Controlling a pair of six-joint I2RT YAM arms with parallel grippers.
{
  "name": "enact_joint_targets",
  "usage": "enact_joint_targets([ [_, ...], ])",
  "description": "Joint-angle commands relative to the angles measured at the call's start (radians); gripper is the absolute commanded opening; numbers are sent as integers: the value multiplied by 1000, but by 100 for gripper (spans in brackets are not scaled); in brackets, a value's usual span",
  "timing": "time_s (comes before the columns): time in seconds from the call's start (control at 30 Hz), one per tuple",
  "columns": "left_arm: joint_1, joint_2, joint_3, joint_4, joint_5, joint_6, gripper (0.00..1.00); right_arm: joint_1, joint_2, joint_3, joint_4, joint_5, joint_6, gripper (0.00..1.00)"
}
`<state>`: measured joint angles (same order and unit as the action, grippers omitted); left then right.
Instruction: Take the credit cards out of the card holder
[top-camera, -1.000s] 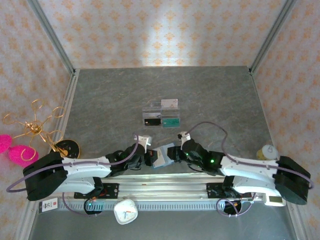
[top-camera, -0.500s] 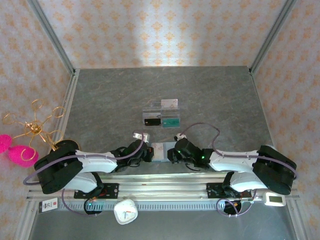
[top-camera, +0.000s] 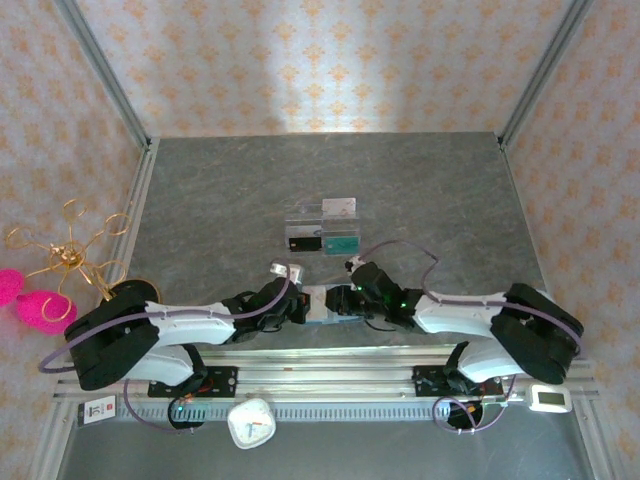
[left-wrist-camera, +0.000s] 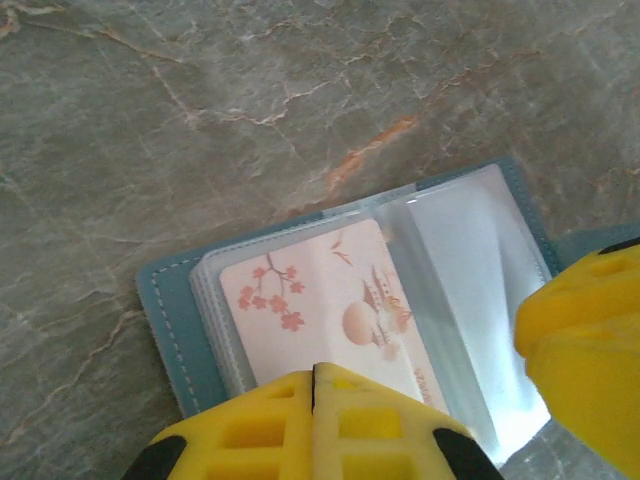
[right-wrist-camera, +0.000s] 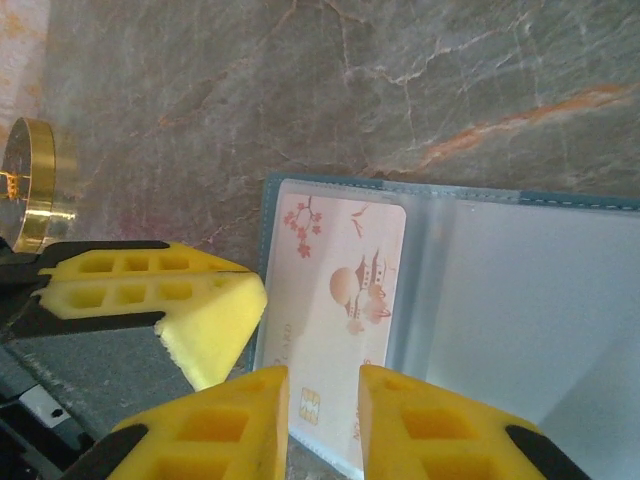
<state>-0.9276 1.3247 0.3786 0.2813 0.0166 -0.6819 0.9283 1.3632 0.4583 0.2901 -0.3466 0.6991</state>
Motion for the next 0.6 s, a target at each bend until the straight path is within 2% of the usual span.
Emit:
enact_joint_targets([
  [0.0,6,2,-4,12,-55,34,0,-18,40,46,66,-55,23,23],
  [0.37,7,77,-24,32,-40,40,0,-48,150,40,87,-59,48,22],
  [0.57,-2,121,-53,75,16,16,0,-48,173,41,112,-88,46,22],
])
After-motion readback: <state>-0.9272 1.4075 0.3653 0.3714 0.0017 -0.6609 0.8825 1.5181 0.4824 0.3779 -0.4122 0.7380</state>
